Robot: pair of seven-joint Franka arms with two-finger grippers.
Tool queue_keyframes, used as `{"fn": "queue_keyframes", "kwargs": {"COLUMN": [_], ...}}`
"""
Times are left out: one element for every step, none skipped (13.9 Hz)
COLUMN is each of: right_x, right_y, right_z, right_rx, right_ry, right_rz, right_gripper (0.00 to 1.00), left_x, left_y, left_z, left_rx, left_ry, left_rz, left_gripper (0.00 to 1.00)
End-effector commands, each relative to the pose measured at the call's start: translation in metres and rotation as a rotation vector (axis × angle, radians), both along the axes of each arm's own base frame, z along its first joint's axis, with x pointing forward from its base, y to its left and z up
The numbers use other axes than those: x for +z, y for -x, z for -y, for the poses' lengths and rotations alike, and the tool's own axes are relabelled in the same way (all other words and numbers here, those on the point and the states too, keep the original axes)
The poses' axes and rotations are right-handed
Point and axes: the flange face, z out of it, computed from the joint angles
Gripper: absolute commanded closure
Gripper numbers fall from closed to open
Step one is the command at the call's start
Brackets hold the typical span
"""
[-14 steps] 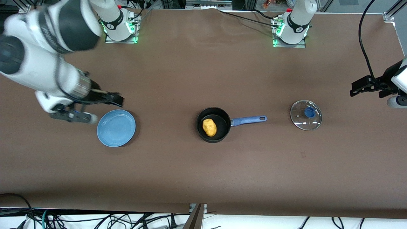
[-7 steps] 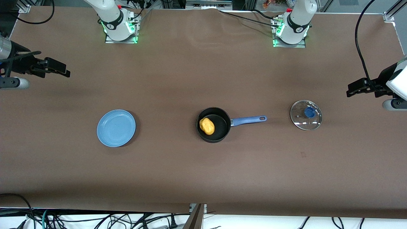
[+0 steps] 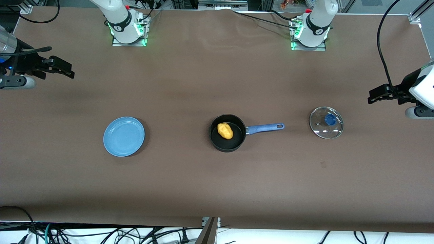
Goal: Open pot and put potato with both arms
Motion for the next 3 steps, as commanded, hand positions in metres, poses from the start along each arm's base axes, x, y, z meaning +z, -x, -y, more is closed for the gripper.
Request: {"fn": "queue_keyframes", "kwargs": {"right_x": [0.0053,0.0052,0.0058], "right_y": [0.0003,0.0005,0.0013], "right_z": [0.0009,0.0009,-0.0007], "right_rx": [0.039,0.038,0.041], "right_ry": [0.012,0.012,0.012], "right_rz": [0.012,0.011,0.009], "right_gripper": [0.0,0.0,0.0], "left_x": [0.005,0.005,0.0049], "left_y": [0.0003,0.0003,0.0004], "left_z": [0.0088,0.0089,0.0089], "left_rx": [-0.002,-0.002,-0.002], "left_ry": [-0.008,-0.008,-0.008], "left_rz": [0.001,0.001,-0.001], "left_gripper": [0.0,0.0,0.0]}}
